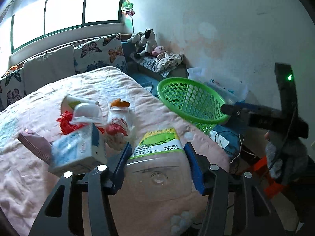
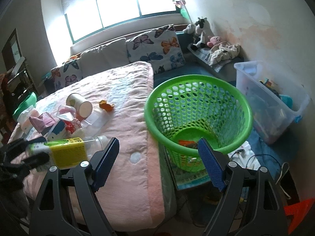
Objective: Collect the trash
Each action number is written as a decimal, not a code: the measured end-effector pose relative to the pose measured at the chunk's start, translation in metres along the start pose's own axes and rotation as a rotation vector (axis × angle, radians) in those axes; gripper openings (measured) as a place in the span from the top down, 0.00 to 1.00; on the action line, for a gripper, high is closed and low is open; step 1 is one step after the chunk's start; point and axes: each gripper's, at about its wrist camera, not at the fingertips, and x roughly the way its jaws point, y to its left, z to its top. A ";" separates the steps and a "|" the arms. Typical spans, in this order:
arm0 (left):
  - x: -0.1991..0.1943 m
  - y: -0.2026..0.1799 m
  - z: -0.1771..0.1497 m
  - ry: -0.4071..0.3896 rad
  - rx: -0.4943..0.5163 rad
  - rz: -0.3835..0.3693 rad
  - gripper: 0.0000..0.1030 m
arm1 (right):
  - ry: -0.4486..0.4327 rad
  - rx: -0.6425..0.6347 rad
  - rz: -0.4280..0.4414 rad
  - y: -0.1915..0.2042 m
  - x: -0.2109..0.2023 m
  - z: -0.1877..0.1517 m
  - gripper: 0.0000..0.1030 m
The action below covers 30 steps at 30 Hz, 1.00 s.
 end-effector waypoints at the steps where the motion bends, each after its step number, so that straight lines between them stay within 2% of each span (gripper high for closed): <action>1: -0.004 0.000 0.002 -0.004 0.001 0.002 0.48 | 0.004 -0.003 0.010 0.002 0.001 0.000 0.21; 9: -0.036 0.011 0.005 -0.011 0.003 0.012 0.48 | 0.064 -0.043 0.152 0.025 0.021 0.012 0.21; 14: -0.048 0.024 0.002 0.000 -0.017 0.022 0.49 | 0.094 -0.109 0.237 0.056 0.040 0.017 0.24; 19: -0.053 0.034 0.001 0.008 -0.048 0.016 0.49 | 0.121 -0.162 0.308 0.081 0.059 0.020 0.30; 24: -0.053 0.037 -0.001 0.008 -0.055 0.010 0.49 | 0.172 -0.184 0.416 0.105 0.083 0.024 0.32; 30: -0.053 0.041 -0.003 0.010 -0.077 0.000 0.49 | 0.216 -0.221 0.474 0.123 0.104 0.024 0.37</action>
